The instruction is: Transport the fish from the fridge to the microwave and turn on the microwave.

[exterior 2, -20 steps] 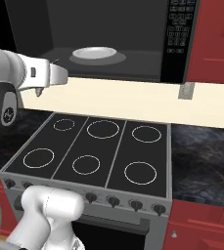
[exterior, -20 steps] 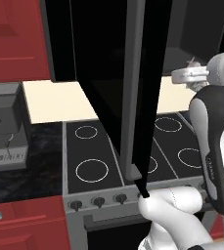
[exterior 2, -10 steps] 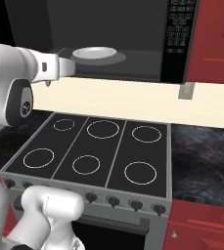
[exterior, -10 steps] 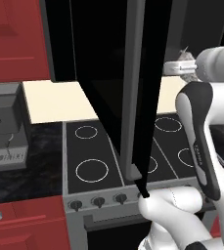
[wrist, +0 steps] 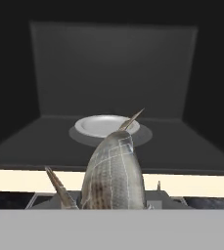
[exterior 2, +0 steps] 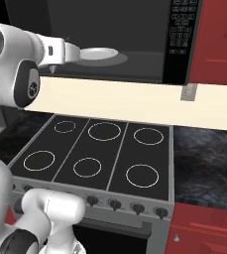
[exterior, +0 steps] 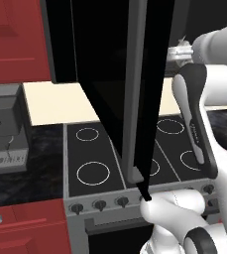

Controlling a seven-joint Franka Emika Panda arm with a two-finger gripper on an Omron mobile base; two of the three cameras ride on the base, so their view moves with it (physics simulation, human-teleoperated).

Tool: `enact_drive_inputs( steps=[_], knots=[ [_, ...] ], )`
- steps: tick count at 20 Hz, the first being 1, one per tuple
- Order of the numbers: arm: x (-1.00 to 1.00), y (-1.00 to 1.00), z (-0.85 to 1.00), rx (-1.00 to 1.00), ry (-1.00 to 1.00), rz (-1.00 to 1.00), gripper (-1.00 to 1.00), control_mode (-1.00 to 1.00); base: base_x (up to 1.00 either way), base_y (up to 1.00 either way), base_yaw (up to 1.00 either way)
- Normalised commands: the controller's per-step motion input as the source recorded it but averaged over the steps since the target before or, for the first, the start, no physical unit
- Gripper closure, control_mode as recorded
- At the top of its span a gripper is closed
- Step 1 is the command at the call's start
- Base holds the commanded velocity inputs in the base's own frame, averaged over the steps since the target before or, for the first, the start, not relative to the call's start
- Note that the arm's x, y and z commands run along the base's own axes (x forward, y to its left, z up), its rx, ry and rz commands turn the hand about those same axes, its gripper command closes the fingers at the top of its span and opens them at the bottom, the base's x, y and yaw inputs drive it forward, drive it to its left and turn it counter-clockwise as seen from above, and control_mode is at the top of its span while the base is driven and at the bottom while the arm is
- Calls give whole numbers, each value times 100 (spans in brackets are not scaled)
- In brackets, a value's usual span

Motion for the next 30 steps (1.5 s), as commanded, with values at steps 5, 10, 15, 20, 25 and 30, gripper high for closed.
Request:
enact_drive_inputs(
  steps=[5, 10, 15, 20, 25, 30],
  knots=[
    [16, 0, 3, 0, 1, 0, 100, -100, 0, 0, 0],
    [13, 5, -27, -4, -5, 0, 100, -100, 0, 0, 0],
    [18, 1, -15, -1, -3, 0, 100, -100, 0, 0, 0],
    [26, 0, 0, 0, 0, 0, 100, -100, 0, 0, 0],
    [28, 0, 0, 0, 0, 0, 100, -100, 0, 0, 0],
    [31, 0, 0, 0, 0, 0, 100, -100, 0, 0, 0]
  ],
)
